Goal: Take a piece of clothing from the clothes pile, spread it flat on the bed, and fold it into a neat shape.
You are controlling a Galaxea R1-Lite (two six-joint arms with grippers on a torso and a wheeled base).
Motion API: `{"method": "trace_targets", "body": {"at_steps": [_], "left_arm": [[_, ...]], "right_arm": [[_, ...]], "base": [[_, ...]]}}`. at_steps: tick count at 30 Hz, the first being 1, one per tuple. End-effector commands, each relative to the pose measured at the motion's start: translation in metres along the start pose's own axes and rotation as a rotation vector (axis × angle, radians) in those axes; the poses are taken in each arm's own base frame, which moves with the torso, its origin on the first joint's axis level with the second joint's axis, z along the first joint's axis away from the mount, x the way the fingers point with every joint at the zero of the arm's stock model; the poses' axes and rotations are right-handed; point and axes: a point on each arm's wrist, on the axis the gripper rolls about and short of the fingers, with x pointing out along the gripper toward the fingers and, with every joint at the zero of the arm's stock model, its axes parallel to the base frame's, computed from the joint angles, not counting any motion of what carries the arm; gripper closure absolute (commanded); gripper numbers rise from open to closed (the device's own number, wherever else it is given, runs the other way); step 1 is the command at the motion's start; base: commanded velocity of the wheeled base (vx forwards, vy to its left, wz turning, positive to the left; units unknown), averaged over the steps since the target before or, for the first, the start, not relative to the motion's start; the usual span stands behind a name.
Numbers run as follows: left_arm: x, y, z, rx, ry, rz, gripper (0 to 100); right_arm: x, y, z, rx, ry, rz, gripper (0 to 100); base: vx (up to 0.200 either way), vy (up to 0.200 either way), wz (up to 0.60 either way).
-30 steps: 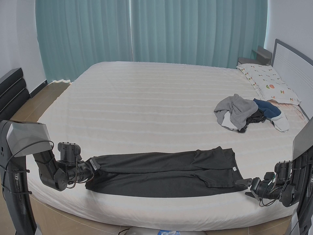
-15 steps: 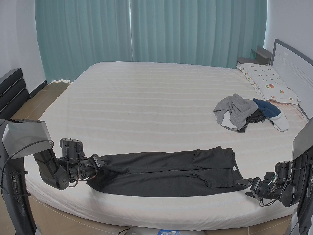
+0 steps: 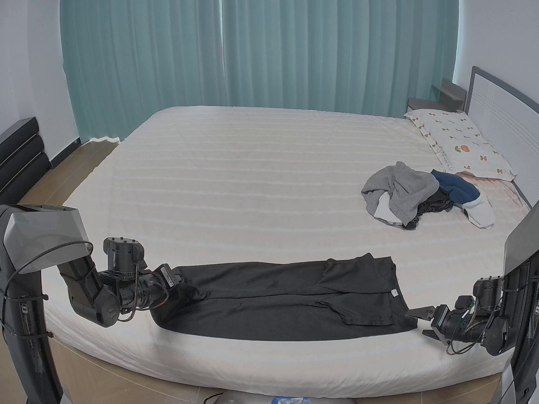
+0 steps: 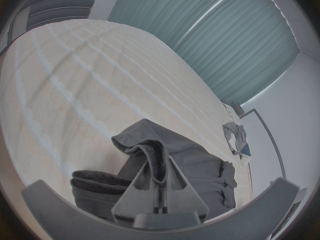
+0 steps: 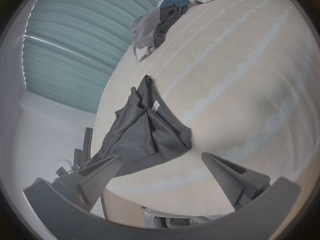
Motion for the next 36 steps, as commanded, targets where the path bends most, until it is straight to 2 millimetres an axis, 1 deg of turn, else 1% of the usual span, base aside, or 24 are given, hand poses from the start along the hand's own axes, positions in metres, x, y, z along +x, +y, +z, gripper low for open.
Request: {"method": "trace_targets", "body": {"at_steps": [1, 12, 18, 30, 32, 36], "left_arm": [[0.000, 0.000, 0.001, -0.014, -0.003, -0.002, 100], [0.001, 0.001, 0.000, -0.040, -0.001, 0.004, 100], [0.002, 0.002, 0.000, -0.053, -0.013, 0.020, 100], [0.001, 0.000, 0.003, -0.054, -0.029, 0.017, 100], [0.004, -0.004, 0.008, -0.088, -0.068, 0.034, 100], [0.007, -0.008, 0.009, -0.115, -0.093, 0.041, 100]], "right_arm": [[-0.003, 0.000, -0.002, 0.002, 0.004, -0.002, 0], [-0.003, 0.000, -0.002, 0.003, 0.004, -0.002, 0], [-0.003, 0.000, -0.002, 0.003, 0.004, -0.002, 0], [-0.003, 0.000, -0.002, 0.003, 0.004, -0.002, 0], [-0.002, 0.000, -0.002, 0.003, 0.003, -0.001, 0], [-0.002, 0.000, -0.002, 0.003, 0.003, -0.001, 0]], "base": [[0.000, 0.000, 0.00], [0.000, 0.000, 0.00], [-0.200, 0.000, 0.00], [0.000, 0.000, 0.00], [0.000, 0.000, 0.00], [0.000, 0.000, 0.00]]}}
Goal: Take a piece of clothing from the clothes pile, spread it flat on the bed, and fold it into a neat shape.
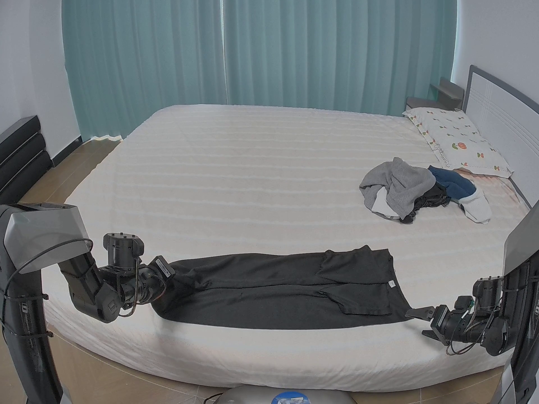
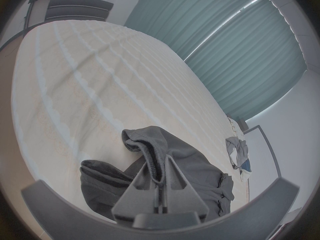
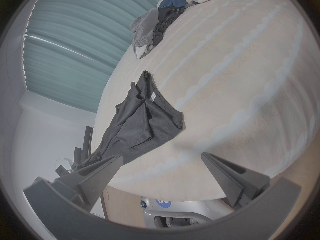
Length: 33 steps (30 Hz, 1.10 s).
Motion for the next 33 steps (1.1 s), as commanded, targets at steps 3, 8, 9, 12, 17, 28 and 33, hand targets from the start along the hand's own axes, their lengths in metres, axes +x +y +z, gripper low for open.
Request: {"method": "trace_targets", "body": {"at_steps": [3, 8, 9, 12, 17, 28, 33], "left_arm": [[0.002, -0.009, -0.003, 0.001, -0.001, -0.010, 100], [0.003, -0.022, -0.011, 0.024, 0.043, 0.014, 100], [0.003, -0.025, -0.011, 0.028, 0.044, 0.015, 100], [-0.001, -0.038, -0.010, 0.040, 0.044, 0.014, 100], [-0.006, -0.054, -0.007, 0.054, 0.070, 0.018, 100], [-0.014, -0.105, -0.021, 0.110, 0.139, 0.020, 100], [-0.013, -0.136, -0.032, 0.127, 0.203, 0.018, 100]], "right_arm": [[-0.003, 0.000, -0.002, 0.002, 0.004, -0.002, 0], [-0.003, 0.000, -0.002, 0.002, 0.004, -0.002, 0], [-0.003, 0.000, -0.002, 0.002, 0.004, -0.002, 0], [-0.003, 0.000, -0.002, 0.002, 0.004, -0.002, 0], [-0.003, 0.000, -0.002, 0.002, 0.004, -0.002, 0], [-0.003, 0.000, -0.002, 0.000, 0.004, -0.002, 0], [-0.003, 0.000, -0.002, 0.000, 0.004, -0.002, 0]], "base": [[0.000, 0.000, 0.00], [0.000, -0.200, 0.00], [0.000, -0.200, 0.00], [0.000, -0.200, 0.00], [0.000, -0.200, 0.00], [0.000, -0.200, 0.00], [0.000, -0.200, 0.00]]}}
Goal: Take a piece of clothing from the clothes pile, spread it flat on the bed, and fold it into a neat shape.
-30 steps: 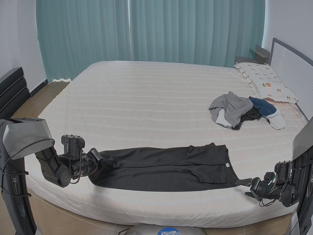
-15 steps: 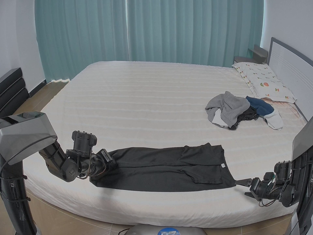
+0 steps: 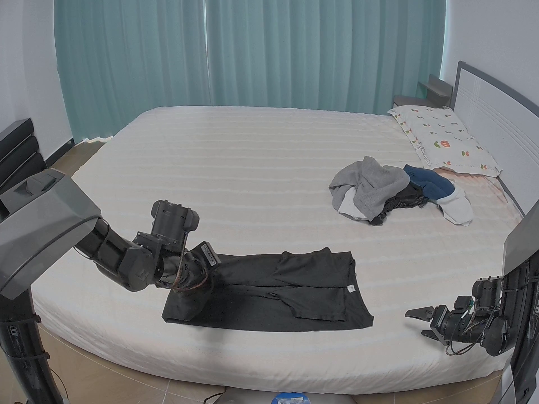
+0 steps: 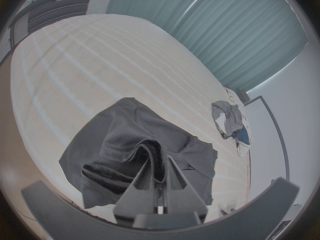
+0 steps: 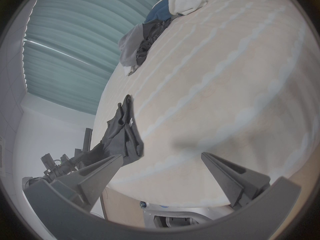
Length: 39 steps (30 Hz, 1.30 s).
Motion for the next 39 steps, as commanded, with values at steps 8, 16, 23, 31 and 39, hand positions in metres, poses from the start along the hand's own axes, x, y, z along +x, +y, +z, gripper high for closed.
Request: {"method": "trace_targets", "body": {"at_steps": [8, 16, 23, 31, 39], "left_arm": [[0.000, -0.067, -0.013, 0.058, 0.053, -0.070, 100], [0.023, -0.086, -0.027, 0.094, 0.100, -0.049, 100], [0.046, -0.085, -0.044, 0.104, 0.110, -0.010, 100], [0.053, -0.094, -0.045, 0.024, 0.077, -0.008, 0], [0.042, -0.083, -0.043, -0.003, 0.084, 0.017, 0]], "right_arm": [[-0.003, 0.000, -0.002, 0.001, 0.002, -0.004, 0], [-0.003, 0.000, -0.002, 0.000, 0.003, -0.005, 0], [-0.003, 0.000, -0.002, 0.000, 0.003, -0.005, 0], [-0.003, 0.000, -0.002, 0.000, 0.003, -0.005, 0], [-0.002, -0.001, -0.003, 0.000, 0.006, -0.006, 0]], "base": [[0.000, -0.200, 0.00], [0.000, -0.200, 0.00], [0.000, -0.057, 0.00], [0.000, 0.000, 0.00], [0.000, 0.000, 0.00]]}}
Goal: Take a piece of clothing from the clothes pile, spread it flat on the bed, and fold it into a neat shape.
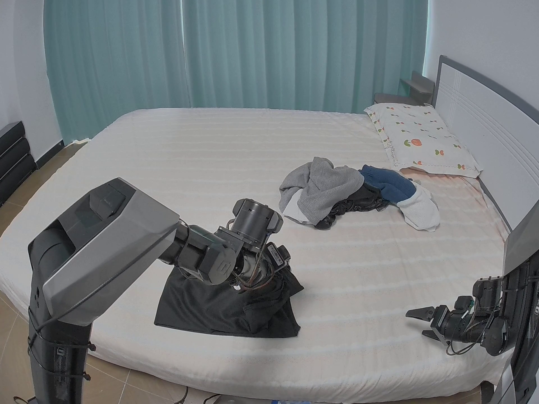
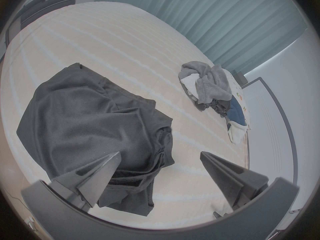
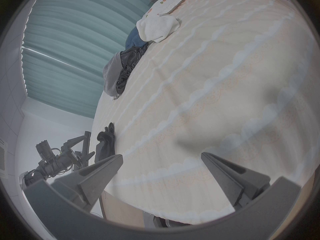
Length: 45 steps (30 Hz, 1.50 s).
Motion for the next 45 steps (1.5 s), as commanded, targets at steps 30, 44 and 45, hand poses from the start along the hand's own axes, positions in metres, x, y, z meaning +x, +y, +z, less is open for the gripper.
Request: {"method": "trace_targets", "body": {"at_steps": [30, 44, 45], "left_arm": [[-0.065, 0.174, 0.052, -0.428, -0.017, -0.044, 0], [-0.065, 0.180, 0.056, -0.443, -0.027, -0.041, 0], [-0.065, 0.181, 0.057, -0.445, -0.028, -0.040, 0]], "right_arm": [[-0.001, 0.000, -0.004, -0.004, 0.013, -0.004, 0], [-0.001, 0.001, -0.004, -0.006, 0.011, -0.008, 0], [-0.001, 0.001, -0.004, -0.006, 0.011, -0.008, 0]], "base": [[0.000, 0.040, 0.00], [0.000, 0.200, 0.00], [0.000, 0.200, 0.00]]}}
